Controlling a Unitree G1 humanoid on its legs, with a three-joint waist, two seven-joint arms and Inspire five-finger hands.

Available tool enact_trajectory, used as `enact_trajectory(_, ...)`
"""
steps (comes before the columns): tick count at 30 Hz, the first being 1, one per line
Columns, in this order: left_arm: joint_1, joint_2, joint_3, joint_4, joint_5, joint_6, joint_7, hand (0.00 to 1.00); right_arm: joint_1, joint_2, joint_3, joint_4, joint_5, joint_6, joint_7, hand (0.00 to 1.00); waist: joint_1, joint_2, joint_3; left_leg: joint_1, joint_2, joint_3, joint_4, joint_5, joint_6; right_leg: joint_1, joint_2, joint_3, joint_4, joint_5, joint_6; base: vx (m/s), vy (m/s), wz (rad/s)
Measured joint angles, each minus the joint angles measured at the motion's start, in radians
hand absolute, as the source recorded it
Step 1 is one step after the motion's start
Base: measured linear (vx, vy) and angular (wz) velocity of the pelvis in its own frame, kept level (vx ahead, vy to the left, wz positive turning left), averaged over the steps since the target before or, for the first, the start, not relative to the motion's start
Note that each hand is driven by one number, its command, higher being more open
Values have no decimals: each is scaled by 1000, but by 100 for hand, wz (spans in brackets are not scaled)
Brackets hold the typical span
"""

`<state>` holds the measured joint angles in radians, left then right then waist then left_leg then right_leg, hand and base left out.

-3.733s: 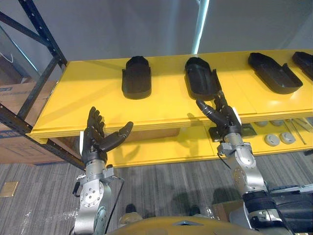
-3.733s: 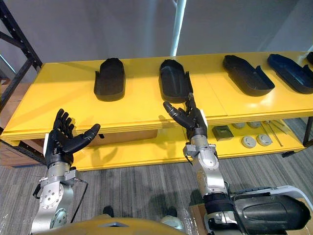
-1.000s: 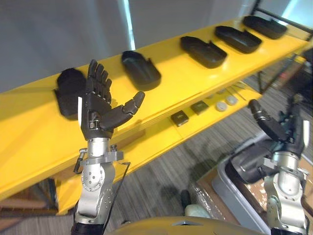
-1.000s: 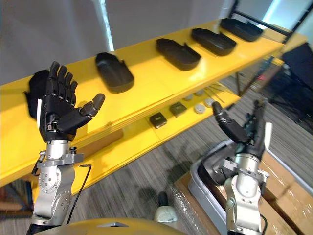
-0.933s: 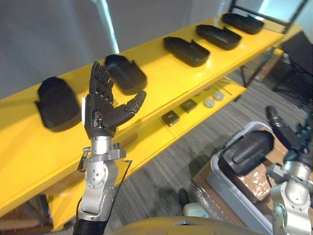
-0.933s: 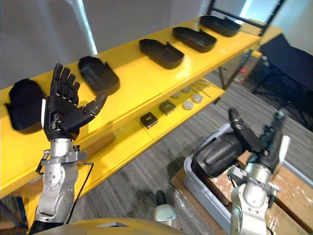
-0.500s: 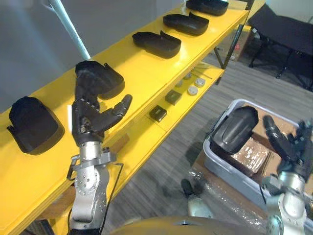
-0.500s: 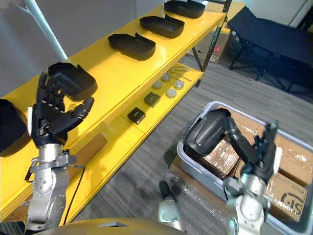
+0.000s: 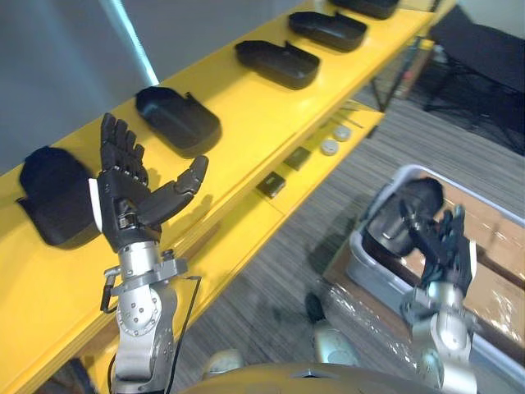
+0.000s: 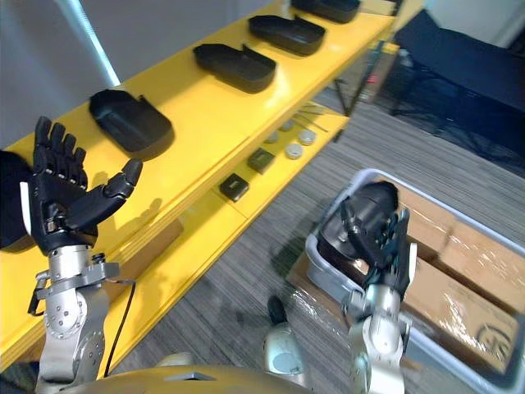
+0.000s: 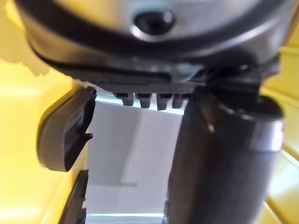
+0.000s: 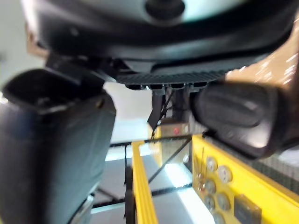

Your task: Walk over and take three plastic housings, then place them on the shelf

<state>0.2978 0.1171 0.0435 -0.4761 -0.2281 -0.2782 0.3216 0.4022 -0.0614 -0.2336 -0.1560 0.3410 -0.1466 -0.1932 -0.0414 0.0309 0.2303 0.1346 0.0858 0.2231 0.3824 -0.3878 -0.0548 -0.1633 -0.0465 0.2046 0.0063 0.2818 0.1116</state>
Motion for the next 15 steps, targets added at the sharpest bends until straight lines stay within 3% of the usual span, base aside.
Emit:
enact_trajectory(1,6,-2,31,3,-1,1,8,100,-1,-10,-3,-1,21,-2,14,100,-4,12,17,-5,16,45,-15,1,27,-7,8,-65,-37,66,-16,-293,-5,-111)
enact_trajectory(3,7,-2,54,26,-3,1,6,100,-29,-25,-9,11,26,-3,11,100,11,5,17,-12,16,112,-36,18,47,-68,-20,-239,225,-176,-97,-267,1,-99)
enact_trajectory(4,22,-2,60,29,-2,1,5,100,-62,-39,3,31,26,-20,5,100,12,13,18,-21,28,130,-36,29,50,-74,-54,-315,374,-288,-96,-188,17,-65)
enact_trajectory(6,30,-6,65,29,0,0,9,100,-119,-56,43,80,25,-46,-19,100,24,21,18,-27,54,160,-36,47,43,-51,-122,-398,513,-366,-104,-156,-9,-62)
enact_trajectory(8,49,-26,85,29,0,-5,30,100,-168,-47,119,124,25,-58,-30,100,63,22,11,-38,101,211,-37,65,18,-10,-204,-467,578,-379,-107,-129,-149,-88)
enact_trajectory(9,81,-38,112,29,-2,-9,66,100,-178,-27,176,135,14,-58,-29,100,77,2,0,-51,130,237,-36,81,-7,21,-264,-511,578,-375,-101,-63,-196,-64)
enact_trajectory(10,87,-40,119,31,-3,-9,74,100,-178,-21,185,136,12,-58,-29,100,78,-1,-2,-55,137,239,-34,83,-12,29,-270,-518,571,-372,-96,-19,-284,-58)
enact_trajectory(11,105,-46,146,41,-12,-10,105,100,-170,2,215,138,-22,-55,-24,100,86,-3,-3,-62,163,250,-28,96,-36,68,-285,-534,511,-354,-68,16,-212,-35)
enact_trajectory(12,108,-50,161,46,-19,-11,116,100,-166,5,227,139,-24,-49,-19,100,92,-16,-7,-63,178,252,-23,101,-44,90,-283,-542,466,-342,-49,40,-393,-50)
enact_trajectory(13,105,-62,189,58,-48,-17,136,100,-164,6,242,139,-40,-23,-5,100,99,-36,-13,-65,201,253,-18,114,-67,136,-261,-556,364,-353,47,58,-451,-54)
enact_trajectory(14,106,-85,208,67,-50,-25,163,100,-171,-13,241,138,-72,-4,14,100,100,-37,-19,-67,222,255,-19,129,-91,155,-225,-575,315,-402,56,52,-448,-58)
enact_trajectory(15,108,-103,210,68,-54,-27,175,100,-179,-35,240,138,-95,6,22,100,98,-27,-20,-70,240,254,-18,135,-96,158,-206,-578,302,-420,45,52,-414,-53)
